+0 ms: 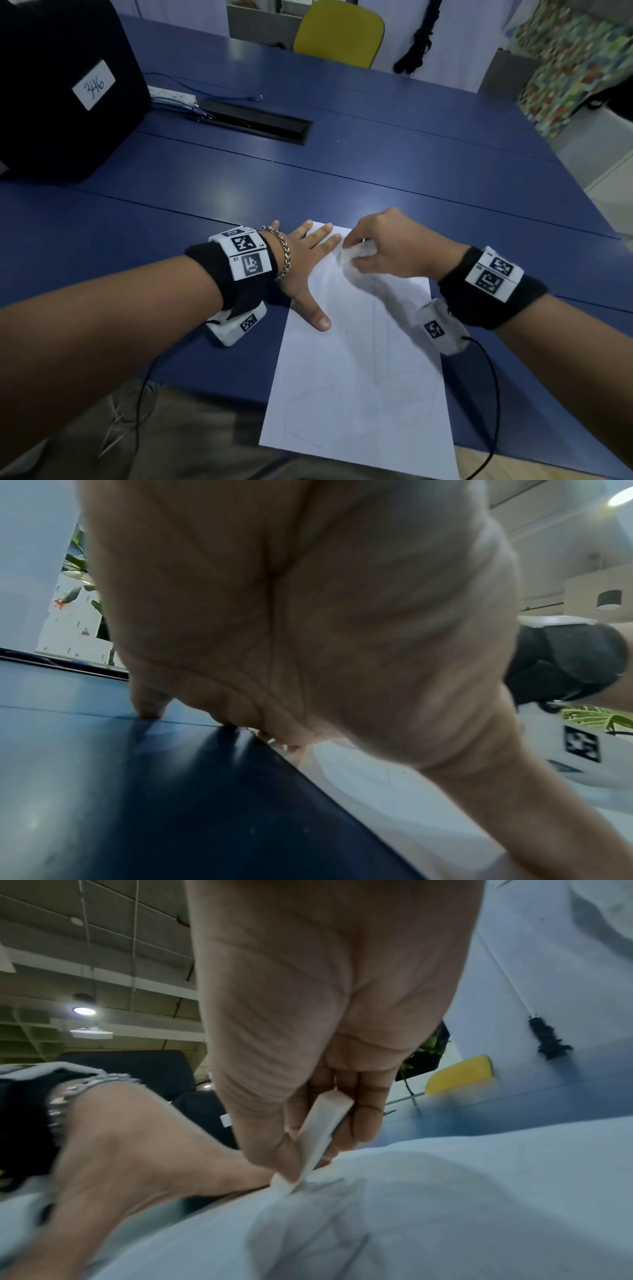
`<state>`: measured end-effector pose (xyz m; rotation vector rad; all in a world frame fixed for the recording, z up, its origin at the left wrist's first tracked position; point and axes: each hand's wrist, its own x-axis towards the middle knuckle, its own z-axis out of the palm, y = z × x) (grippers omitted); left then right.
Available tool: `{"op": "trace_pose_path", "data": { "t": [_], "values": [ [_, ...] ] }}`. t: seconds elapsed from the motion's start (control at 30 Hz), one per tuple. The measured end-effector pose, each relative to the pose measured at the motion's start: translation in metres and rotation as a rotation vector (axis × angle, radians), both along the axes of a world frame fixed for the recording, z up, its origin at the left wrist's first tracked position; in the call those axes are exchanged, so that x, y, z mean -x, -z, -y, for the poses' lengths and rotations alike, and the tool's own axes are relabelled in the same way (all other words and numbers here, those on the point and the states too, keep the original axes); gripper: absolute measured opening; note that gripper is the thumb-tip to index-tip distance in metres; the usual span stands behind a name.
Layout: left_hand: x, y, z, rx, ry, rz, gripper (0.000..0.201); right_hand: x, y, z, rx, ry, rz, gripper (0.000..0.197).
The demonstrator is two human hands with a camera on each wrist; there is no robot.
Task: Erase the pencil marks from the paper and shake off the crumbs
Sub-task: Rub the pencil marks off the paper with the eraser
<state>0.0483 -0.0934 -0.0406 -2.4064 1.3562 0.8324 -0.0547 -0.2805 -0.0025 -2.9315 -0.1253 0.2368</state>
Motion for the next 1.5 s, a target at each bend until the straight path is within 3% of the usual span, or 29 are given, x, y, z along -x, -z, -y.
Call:
{"op": "trace_pose_path", "data": {
  "t": [0.2,0.43,0.6,0.83,1.03,1.17,1.37,1.5],
  "values": [
    [-0.001,0.002,0.003,-0.023,0.003,0.020,0.168,0.025,-0.007,-0.018,-0.069,-0.135,-0.175,0.032],
    [-0.001,0.000,0.004,-0.045,-0.001,0.013,0.170,0.002,0.002,-0.002,-0.013,-0.048,0.029,0.031],
    [0.001,-0.003,0.007,-0.081,0.011,0.036,0.168,0.025,-0.006,-0.009,-0.020,-0.180,-0.193,0.031],
    [0.002,-0.006,0.007,-0.096,0.005,0.015,0.169,0.015,0.002,-0.005,0.063,-0.073,0.044,0.030],
    [-0.001,0.000,0.007,-0.075,0.012,0.030,0.168,0.048,-0.009,-0.018,-0.012,-0.204,-0.207,0.024],
    [0.001,0.001,0.002,0.004,0.053,0.070,0.162,0.066,-0.023,-0.002,0.005,-0.102,-0.101,0.027],
    [0.007,0.006,-0.016,0.054,-0.004,0.096,0.128,0.114,-0.019,-0.016,0.073,-0.057,-0.223,0.032],
    [0.005,0.000,-0.037,0.067,0.030,0.086,0.123,0.119,-0.013,-0.009,0.112,0.027,-0.208,0.028]
  ]
}}
